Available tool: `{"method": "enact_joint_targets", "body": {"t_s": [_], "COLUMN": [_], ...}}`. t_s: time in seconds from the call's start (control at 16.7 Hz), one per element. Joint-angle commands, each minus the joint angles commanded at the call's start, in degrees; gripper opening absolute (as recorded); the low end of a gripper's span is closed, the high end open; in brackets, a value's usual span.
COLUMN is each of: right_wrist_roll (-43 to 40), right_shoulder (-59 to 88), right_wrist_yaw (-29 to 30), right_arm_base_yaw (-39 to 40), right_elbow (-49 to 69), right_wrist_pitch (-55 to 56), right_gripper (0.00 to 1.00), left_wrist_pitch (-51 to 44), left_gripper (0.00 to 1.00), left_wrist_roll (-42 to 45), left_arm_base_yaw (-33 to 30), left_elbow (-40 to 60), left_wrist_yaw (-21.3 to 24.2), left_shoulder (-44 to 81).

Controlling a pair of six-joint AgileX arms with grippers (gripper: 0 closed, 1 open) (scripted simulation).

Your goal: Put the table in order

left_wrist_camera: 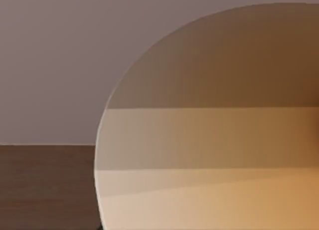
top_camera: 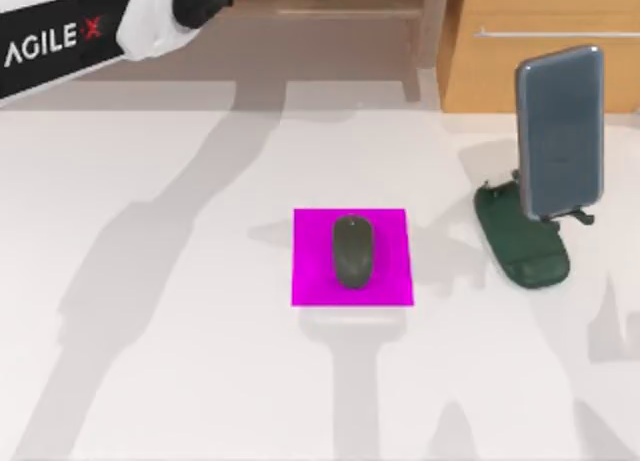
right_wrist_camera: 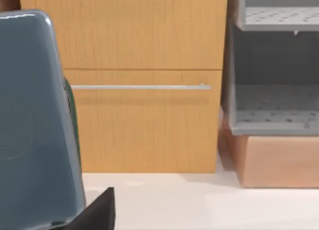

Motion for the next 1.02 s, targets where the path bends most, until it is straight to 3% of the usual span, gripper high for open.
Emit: {"method": "enact_joint_targets", "body": {"t_s": [0.72,1.02], "right_wrist_roll": [0.0,0.0], "right_shoulder": [0.0,0.0], "right_wrist_yaw": [0.0,0.0], "right_arm_base_yaw": [0.0,0.0], "right_elbow": [0.0,0.0], "right_wrist_pitch": [0.0,0.0], "right_gripper": [1.00,1.00], "left_wrist_pitch": [0.0,0.0], "left_gripper": [0.98,1.00], "left_wrist_roll": [0.0,0.0], "left_arm_base_yaw": [0.0,0.0], "left_elbow": [0.0,0.0], "left_wrist_yaw": [0.0,0.0], "left_shoulder": [0.0,0.0]}}
